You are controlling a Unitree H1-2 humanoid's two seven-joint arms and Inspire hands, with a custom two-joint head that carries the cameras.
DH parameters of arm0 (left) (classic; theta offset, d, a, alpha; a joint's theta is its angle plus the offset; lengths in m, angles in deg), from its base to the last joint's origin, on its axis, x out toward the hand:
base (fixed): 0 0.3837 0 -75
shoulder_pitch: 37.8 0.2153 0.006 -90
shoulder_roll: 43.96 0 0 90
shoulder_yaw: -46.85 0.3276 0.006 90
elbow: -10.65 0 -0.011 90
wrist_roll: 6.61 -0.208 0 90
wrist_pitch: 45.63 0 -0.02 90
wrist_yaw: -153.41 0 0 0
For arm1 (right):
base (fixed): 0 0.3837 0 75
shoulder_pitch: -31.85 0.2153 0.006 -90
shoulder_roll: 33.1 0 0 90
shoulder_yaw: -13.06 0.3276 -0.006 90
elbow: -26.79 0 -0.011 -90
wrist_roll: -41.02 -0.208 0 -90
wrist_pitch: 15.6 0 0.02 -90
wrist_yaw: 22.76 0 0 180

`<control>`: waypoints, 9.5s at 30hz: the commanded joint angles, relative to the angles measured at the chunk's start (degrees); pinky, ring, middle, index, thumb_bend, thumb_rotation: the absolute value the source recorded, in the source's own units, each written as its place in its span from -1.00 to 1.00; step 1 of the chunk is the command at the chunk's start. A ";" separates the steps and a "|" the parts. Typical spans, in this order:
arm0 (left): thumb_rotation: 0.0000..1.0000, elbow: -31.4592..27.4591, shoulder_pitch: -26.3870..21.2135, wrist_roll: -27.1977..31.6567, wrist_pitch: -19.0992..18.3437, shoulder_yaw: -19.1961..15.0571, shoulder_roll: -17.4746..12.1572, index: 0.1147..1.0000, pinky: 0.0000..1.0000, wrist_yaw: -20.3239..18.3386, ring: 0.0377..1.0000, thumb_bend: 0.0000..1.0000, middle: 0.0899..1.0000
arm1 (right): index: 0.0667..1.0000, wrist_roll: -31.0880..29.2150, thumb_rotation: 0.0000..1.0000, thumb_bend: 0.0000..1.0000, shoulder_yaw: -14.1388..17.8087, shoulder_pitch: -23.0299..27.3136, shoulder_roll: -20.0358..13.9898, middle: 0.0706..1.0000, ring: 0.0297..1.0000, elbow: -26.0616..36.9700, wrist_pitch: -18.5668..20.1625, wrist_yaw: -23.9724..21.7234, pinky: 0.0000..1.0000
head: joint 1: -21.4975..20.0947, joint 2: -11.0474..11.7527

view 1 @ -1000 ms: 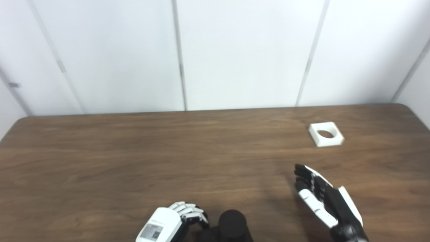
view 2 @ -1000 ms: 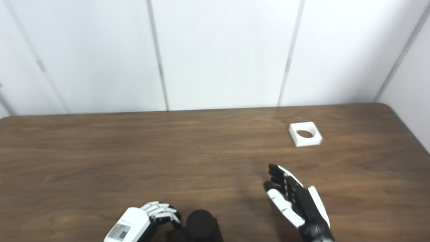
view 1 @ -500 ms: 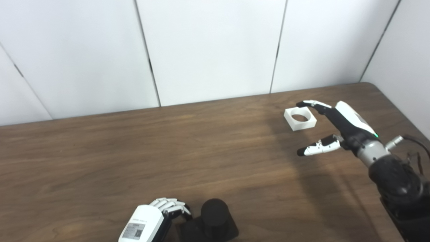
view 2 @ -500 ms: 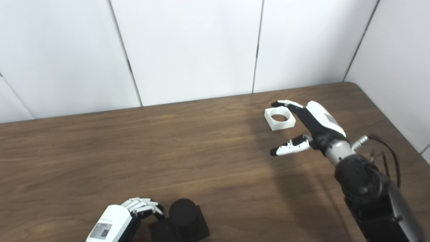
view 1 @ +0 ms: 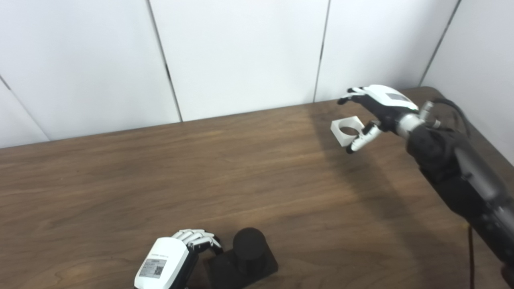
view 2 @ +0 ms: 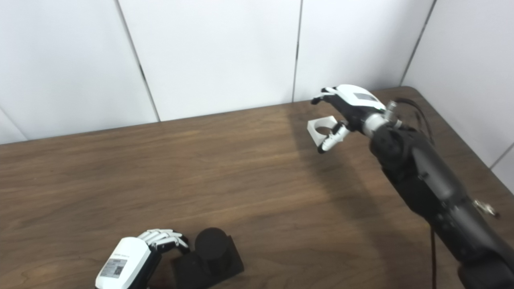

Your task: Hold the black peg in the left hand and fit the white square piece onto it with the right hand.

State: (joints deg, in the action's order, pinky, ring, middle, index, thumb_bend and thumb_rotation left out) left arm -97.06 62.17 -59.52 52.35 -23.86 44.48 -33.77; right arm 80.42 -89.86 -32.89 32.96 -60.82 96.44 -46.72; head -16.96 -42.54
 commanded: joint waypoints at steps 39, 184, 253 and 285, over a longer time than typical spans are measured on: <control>-0.89 -0.49 1.37 0.78 -3.70 -1.58 -1.12 -0.15 0.53 -5.86 0.51 0.01 0.37 | 0.46 10.76 -0.65 0.71 -9.68 14.61 -2.01 0.79 0.93 -24.69 -11.98 0.35 0.86 | 1.13 -0.84; -0.89 -4.09 -0.52 -3.18 -9.83 0.68 3.58 -0.15 0.55 -10.25 0.51 0.01 0.38 | -0.11 5.57 -0.73 0.05 -9.06 3.91 17.59 0.41 0.69 37.69 -19.09 -35.64 0.61 | 6.49 -5.47; -0.31 -3.92 -0.93 -5.11 -9.31 -0.19 3.49 0.58 0.61 -9.69 0.59 0.66 0.60 | 0.61 18.62 0.93 0.64 -9.18 -0.62 18.24 0.70 0.88 39.10 -15.07 -47.60 0.84 | 6.57 -6.73; 0.49 -9.52 1.45 47.33 -20.08 -25.47 8.57 0.91 0.66 -6.78 0.76 0.63 0.83 | 0.87 -2.77 0.81 0.33 13.04 -24.13 26.89 0.85 0.89 31.84 -7.44 -17.48 0.69 | 9.06 -5.40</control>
State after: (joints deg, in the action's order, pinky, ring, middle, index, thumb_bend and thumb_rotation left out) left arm -106.81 63.60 -13.60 28.39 -48.68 51.14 -43.92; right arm 80.90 -77.81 -56.00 58.32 -28.91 89.59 -69.43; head -7.82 -47.90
